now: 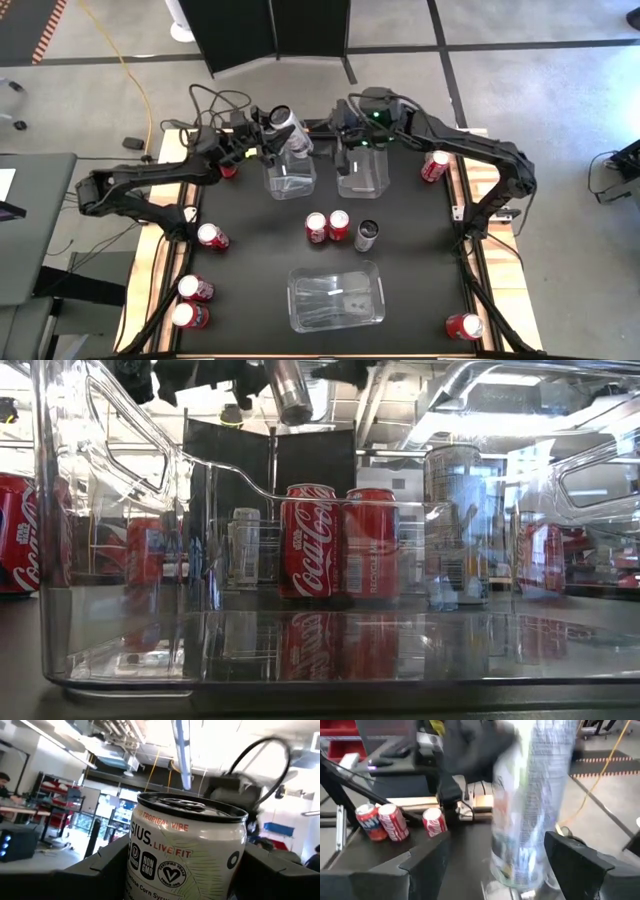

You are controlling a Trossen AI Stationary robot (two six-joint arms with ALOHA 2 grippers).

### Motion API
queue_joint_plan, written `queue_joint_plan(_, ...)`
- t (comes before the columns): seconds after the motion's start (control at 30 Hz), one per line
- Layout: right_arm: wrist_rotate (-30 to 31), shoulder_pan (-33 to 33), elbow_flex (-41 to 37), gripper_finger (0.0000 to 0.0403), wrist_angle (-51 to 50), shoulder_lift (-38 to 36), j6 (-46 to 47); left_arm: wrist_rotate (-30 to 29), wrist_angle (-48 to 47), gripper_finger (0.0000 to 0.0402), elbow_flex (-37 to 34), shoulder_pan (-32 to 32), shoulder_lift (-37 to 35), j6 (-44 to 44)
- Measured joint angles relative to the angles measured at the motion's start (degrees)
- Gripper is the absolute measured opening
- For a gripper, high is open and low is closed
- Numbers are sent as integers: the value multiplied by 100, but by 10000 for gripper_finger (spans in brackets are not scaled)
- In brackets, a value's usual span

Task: Sort soda cans
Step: Put the bottom white soda can into the top left transparent bin

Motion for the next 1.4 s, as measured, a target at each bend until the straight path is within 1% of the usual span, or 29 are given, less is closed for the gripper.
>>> queue_joint_plan(0.07,14,-1,24,349,246,53,23,-1,34,263,72,-4,-6,85)
queue_joint_plan(0.37,-11,-46,24,371,687,377,452,-120,-49,263,206,-9,3,254)
queue_joint_plan(0.6,673,-20,24,376,1003,460,444,-66,51,263,223,-59,-3,-65)
queue_joint_plan(0.63,733,-68,23,376,1037,458,452,18,94,263,229,-78,-4,-81)
queue_joint_plan(0.67,658,-110,8,376,1004,456,480,14,122,263,230,-97,-8,-56)
queue_joint_plan(0.77,863,-183,15,376,1025,436,567,-7,151,263,238,-120,2,8)
queue_joint_plan(0.83,713,-245,15,376,1013,432,740,-63,138,263,295,-129,1,59)
queue_joint_plan(0.93,186,-263,15,376,1025,437,765,4,119,263,339,-139,2,74)
queue_joint_plan(0.97,101,-238,15,376,1056,463,764,25,122,263,354,-143,1,113)
queue_joint_plan(1.23,36,-127,11,373,1222,494,714,-25,125,263,506,-178,-6,112)
queue_joint_plan(1.4,0,-162,11,353,1363,493,938,-123,84,263,608,-237,1,305)
